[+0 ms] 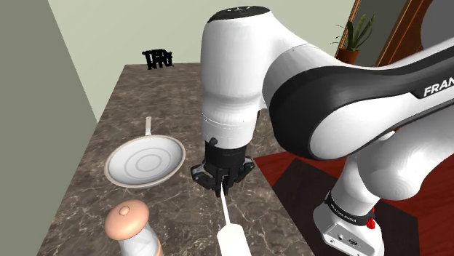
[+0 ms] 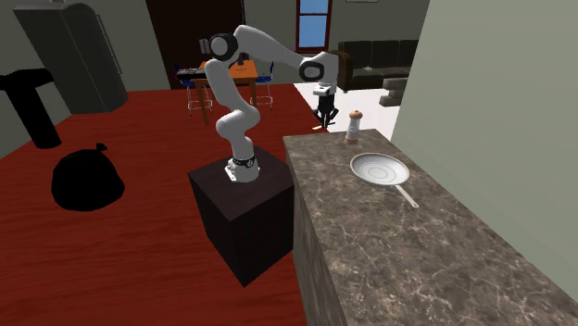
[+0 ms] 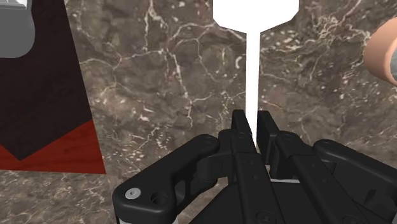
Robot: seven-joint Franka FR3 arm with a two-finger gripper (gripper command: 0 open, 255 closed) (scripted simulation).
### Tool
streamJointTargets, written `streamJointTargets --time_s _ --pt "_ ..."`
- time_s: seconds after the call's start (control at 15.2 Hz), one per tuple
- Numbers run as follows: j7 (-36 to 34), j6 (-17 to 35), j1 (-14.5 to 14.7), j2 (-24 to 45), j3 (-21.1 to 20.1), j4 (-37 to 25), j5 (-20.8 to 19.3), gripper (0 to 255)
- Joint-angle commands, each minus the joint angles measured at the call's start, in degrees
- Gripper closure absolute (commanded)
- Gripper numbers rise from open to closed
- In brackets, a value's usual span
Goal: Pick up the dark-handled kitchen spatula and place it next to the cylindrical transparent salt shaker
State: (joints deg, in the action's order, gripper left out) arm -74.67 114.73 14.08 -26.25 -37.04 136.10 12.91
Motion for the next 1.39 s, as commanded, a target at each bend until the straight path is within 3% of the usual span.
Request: streamJointTargets --time_s 0.0,1.32 --pt "-0.1 1.7 0.0 0.5 -0.4 1.2 0.0 255" --pt "-3.4 18.0 -2.0 8.9 -5.8 9.6 -2.2 255"
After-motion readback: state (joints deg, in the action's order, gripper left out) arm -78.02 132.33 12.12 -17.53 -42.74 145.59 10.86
